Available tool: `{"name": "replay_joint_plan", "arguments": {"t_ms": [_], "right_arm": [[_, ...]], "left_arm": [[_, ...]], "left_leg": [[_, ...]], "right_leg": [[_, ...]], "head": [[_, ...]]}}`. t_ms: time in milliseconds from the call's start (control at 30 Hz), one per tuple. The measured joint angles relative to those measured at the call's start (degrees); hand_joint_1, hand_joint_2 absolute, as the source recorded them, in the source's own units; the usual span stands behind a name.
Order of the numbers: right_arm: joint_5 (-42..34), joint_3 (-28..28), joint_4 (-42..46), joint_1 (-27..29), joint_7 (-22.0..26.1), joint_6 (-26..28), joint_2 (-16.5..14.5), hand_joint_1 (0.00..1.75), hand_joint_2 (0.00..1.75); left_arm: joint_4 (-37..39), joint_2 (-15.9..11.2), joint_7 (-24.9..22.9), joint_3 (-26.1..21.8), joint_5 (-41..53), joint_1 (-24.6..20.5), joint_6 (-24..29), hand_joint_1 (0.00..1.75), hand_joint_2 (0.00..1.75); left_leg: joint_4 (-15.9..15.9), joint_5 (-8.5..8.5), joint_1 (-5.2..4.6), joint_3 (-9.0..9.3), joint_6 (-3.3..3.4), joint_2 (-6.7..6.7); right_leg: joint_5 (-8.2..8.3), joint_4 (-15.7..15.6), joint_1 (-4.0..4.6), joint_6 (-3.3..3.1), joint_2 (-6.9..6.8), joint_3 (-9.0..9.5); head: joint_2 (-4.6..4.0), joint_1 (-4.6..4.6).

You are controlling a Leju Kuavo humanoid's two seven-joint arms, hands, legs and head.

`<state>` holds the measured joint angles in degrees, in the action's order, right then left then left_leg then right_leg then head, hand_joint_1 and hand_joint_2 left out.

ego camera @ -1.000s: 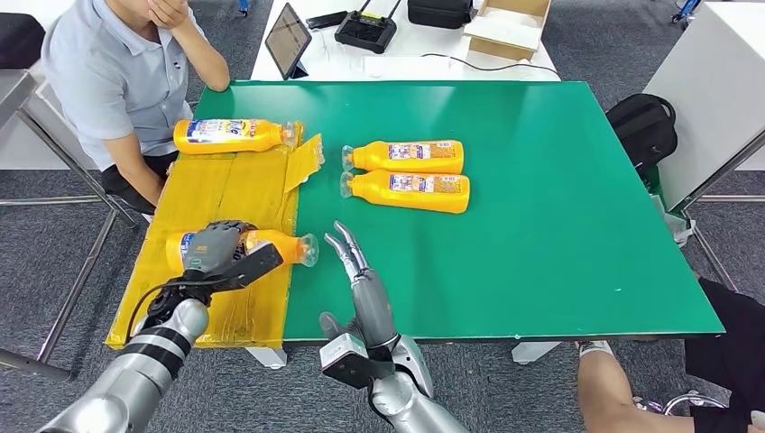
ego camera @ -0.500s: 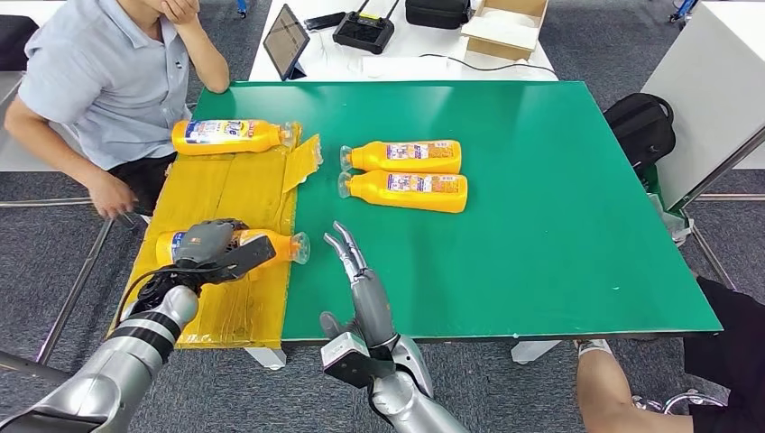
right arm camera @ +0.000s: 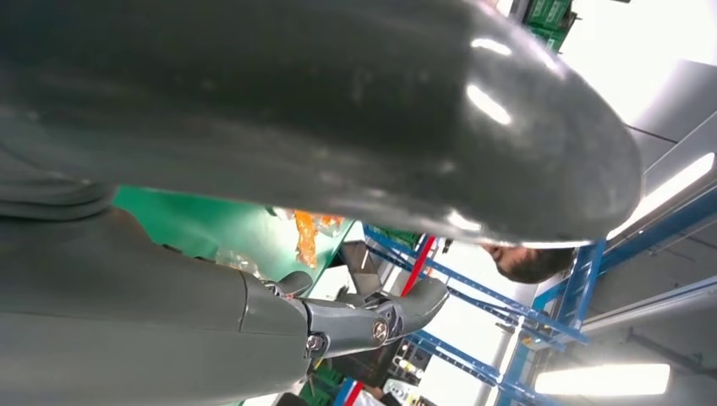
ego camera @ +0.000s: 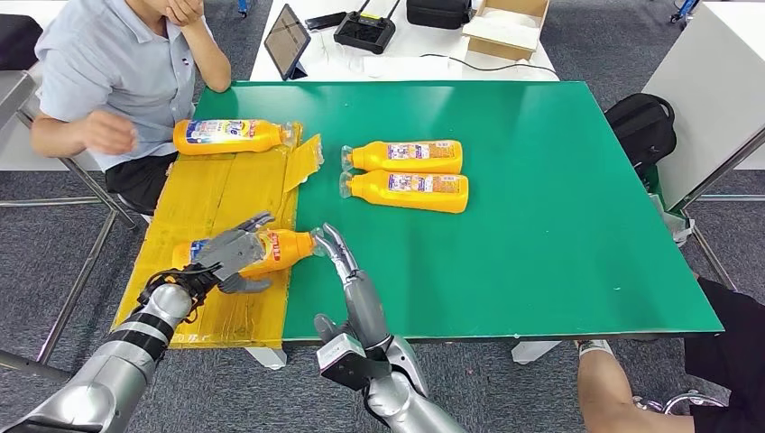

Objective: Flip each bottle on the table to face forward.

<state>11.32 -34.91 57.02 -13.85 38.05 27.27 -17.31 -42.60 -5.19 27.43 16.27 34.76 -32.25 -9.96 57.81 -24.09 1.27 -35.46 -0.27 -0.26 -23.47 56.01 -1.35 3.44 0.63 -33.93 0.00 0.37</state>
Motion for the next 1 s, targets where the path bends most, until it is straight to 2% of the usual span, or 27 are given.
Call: {"name": "replay_joint_plan", "arguments": {"t_ms": [100,233,400,533,633,733,867,1000], "right_arm": [[-1.03,-0.71,0.0,-0.18,0.0,-0.15,0.04,0.0,0.0],[-1.66,-1.22,0.0,-0.3,0.0,-0.03,0.06,0.0,0.0],[-1.02,-1.73,0.0,-0.43,0.0,1.12,0.08,0.0,0.0],[-0.04,-2.06,0.01,-0.48,0.0,3.23,0.12,0.0,0.0],[0.76,-2.48,0.19,-0.51,0.0,4.86,0.22,0.0,0.0],[1.14,-2.75,0.33,-0.5,0.0,5.4,0.3,0.0,0.0],[5.11,-3.17,1.54,-0.07,0.0,9.3,0.86,0.0,1.75],[16.81,-0.07,6.04,3.26,-0.04,12.3,1.88,0.0,1.75]], "left_arm": [[-4.07,0.05,2.43,-0.57,-5.89,1.78,-1.2,0.0,1.75],[-11.16,1.31,4.28,-1.66,-9.68,4.55,4.95,0.0,1.75],[-18.44,4.26,5.23,-3.74,-13.39,7.08,11.09,0.0,1.75],[-24.72,7.8,6.35,-7.12,-22.75,8.92,16.13,0.0,1.75],[-28.86,9.88,5.58,-9.44,-27.68,9.72,17.28,0.0,1.75],[-31.17,11.01,5.32,-10.68,-28.79,10.23,17.37,0.0,1.75],[-32.51,11.79,5.28,-11.73,-31.71,11.03,16.96,0.0,1.75],[-35.39,12.43,6.3,-12.32,-31.89,14.47,19.44,0.0,1.75]], "left_leg": [[0.0,0.0,0.0,0.0,0.0,0.0],[0.0,0.0,0.0,0.0,0.0,0.0],[0.0,-0.01,0.0,-0.02,0.0,0.0],[0.0,-0.01,-0.01,-0.03,0.0,0.0],[0.0,-0.01,0.0,-0.02,0.0,0.0],[0.0,-0.01,0.0,-0.02,0.0,0.0],[0.0,-0.01,0.0,-0.02,0.0,0.01],[0.0,-0.03,-0.01,-0.03,0.0,0.01]], "right_leg": [[0.0,-0.01,0.0,0.0,0.0,-0.02],[0.0,-0.01,0.0,0.0,0.0,-0.03],[0.0,-0.01,0.0,0.0,0.0,-0.04],[0.0,-0.02,0.0,0.0,0.0,-0.04],[0.0,-0.02,0.0,0.0,0.0,-0.04],[0.0,-0.01,0.01,0.0,0.0,-0.05],[0.0,-0.01,0.0,0.0,0.0,-0.05],[-0.02,-0.03,-0.01,0.0,0.0,-0.05]], "head": [[0.0,0.02],[0.0,0.02],[0.0,0.0],[0.0,0.01],[0.0,-0.01],[0.0,-0.02],[0.0,-0.01],[0.0,-0.02]]}}
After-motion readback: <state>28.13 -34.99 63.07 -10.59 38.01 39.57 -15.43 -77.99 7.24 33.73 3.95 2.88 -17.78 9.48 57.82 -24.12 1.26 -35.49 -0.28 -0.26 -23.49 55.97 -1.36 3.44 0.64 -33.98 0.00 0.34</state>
